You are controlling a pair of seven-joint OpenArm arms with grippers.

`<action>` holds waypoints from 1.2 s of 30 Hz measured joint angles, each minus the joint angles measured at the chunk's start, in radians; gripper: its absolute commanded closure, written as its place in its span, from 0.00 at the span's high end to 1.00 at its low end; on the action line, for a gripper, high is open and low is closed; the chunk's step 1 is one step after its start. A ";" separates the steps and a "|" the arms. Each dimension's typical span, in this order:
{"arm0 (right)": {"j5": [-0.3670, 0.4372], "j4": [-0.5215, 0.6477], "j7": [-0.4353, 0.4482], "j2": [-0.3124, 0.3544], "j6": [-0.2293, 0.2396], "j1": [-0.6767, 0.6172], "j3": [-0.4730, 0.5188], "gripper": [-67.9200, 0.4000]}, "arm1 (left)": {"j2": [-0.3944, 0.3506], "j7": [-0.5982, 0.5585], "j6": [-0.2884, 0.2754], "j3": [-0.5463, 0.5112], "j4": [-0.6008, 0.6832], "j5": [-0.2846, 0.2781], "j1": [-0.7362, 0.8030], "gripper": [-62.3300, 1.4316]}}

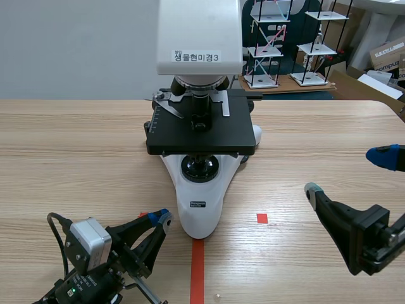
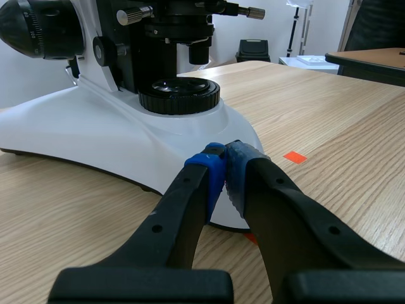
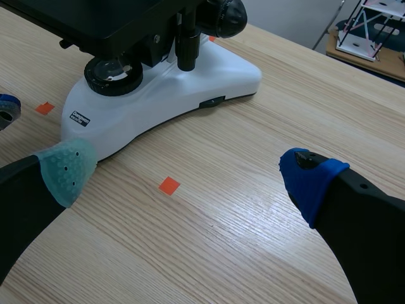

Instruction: Point at the diaphragm

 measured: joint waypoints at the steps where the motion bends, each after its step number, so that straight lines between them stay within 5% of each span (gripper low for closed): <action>1: 0.000 0.000 0.000 0.000 0.000 0.000 0.000 0.95 | 0.000 0.000 0.000 0.000 0.000 0.000 0.000 0.07; 33: 0.000 0.000 0.000 0.000 0.000 0.000 0.000 0.95 | 0.000 0.000 0.000 0.000 0.000 0.000 0.000 0.07; 36: 0.000 0.000 0.000 0.000 0.000 0.000 0.000 0.95 | 0.000 -0.001 0.000 0.000 0.000 -0.031 0.000 0.07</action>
